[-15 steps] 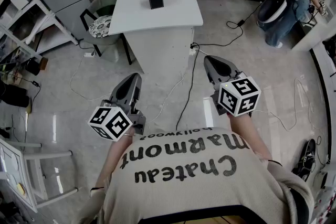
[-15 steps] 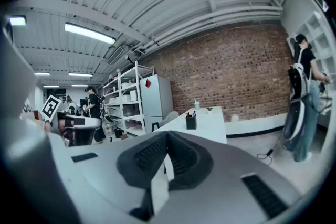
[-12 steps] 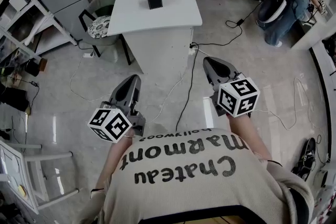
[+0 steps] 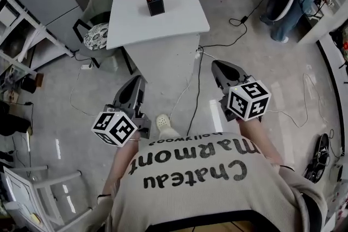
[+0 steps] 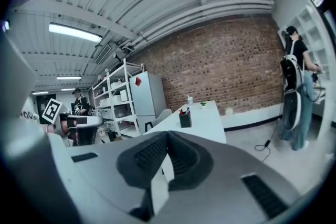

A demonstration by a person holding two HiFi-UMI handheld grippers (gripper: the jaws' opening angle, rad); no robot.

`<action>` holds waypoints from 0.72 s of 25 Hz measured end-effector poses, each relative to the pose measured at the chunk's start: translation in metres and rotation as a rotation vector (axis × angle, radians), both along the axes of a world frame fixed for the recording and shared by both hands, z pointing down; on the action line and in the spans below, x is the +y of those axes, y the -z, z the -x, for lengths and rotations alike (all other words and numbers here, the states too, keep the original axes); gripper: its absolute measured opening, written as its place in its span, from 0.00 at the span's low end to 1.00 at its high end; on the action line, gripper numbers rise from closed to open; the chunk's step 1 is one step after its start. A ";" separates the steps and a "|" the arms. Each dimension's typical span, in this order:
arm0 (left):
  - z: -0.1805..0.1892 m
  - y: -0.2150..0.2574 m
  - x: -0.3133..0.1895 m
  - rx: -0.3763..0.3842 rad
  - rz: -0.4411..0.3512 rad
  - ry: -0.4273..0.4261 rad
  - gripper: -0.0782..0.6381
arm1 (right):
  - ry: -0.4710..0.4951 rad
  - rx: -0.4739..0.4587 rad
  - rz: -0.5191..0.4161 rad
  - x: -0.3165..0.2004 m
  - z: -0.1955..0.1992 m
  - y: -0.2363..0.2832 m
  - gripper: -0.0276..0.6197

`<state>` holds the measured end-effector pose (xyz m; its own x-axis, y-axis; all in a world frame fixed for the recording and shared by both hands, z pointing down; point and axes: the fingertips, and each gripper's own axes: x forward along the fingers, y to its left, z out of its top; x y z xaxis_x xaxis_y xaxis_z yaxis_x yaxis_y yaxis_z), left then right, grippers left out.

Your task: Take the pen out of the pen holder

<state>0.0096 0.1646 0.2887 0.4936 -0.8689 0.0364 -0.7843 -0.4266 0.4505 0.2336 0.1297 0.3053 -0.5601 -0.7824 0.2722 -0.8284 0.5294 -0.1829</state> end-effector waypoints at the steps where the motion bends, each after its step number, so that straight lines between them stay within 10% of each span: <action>1: 0.003 0.004 -0.012 -0.002 -0.011 -0.010 0.11 | -0.009 -0.012 0.002 -0.009 0.003 0.003 0.05; 18: 0.102 0.038 -0.163 -0.051 -0.099 -0.093 0.11 | -0.095 -0.090 -0.092 -0.154 0.103 0.057 0.05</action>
